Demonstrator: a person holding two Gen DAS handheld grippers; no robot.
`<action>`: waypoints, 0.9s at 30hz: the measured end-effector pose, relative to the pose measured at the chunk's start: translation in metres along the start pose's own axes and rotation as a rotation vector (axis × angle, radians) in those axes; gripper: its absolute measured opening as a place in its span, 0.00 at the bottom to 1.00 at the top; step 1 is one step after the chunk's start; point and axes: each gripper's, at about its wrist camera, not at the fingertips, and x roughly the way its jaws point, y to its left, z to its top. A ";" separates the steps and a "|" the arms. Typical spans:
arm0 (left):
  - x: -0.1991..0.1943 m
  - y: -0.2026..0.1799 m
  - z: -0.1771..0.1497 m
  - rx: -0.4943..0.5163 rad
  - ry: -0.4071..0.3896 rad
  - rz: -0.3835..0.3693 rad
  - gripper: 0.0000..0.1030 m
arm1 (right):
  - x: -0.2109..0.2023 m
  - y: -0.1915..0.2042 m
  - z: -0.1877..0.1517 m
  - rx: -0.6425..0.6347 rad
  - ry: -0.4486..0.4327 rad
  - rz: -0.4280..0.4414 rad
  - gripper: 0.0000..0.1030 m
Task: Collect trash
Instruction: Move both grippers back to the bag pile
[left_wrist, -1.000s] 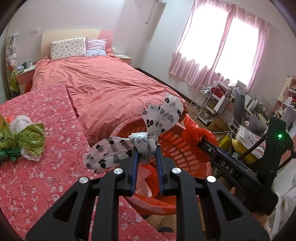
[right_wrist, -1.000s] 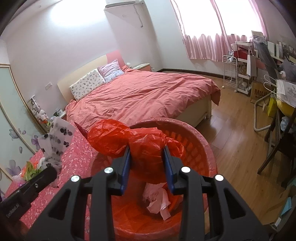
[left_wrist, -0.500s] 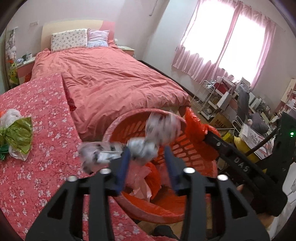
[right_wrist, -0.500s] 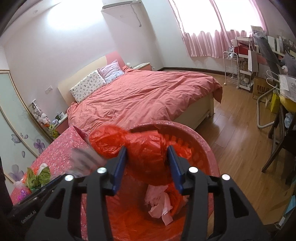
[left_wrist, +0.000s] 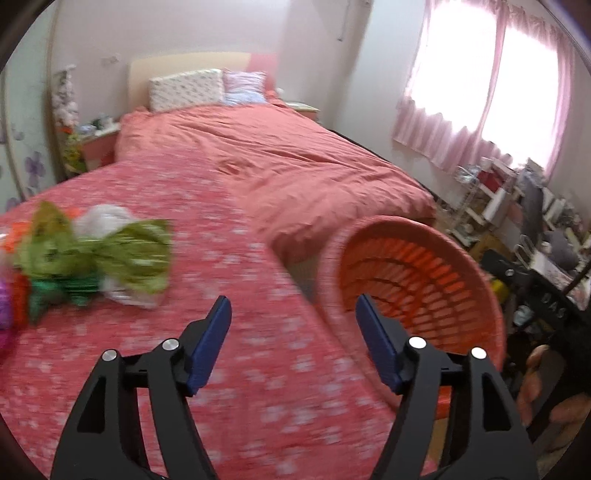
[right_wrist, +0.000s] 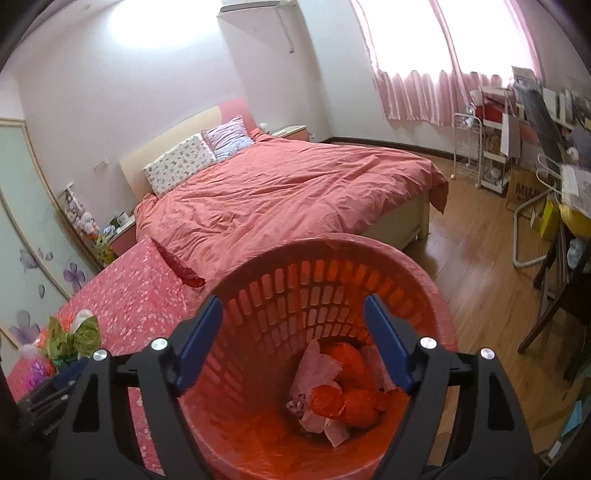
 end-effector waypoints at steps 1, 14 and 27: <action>-0.004 0.009 -0.001 -0.001 -0.007 0.029 0.71 | 0.000 0.007 -0.001 -0.015 -0.002 -0.003 0.78; -0.061 0.154 -0.013 -0.174 -0.072 0.325 0.76 | -0.002 0.094 -0.024 -0.171 0.022 0.066 0.81; -0.090 0.241 -0.023 -0.335 -0.102 0.436 0.80 | -0.002 0.153 -0.048 -0.270 0.070 0.125 0.81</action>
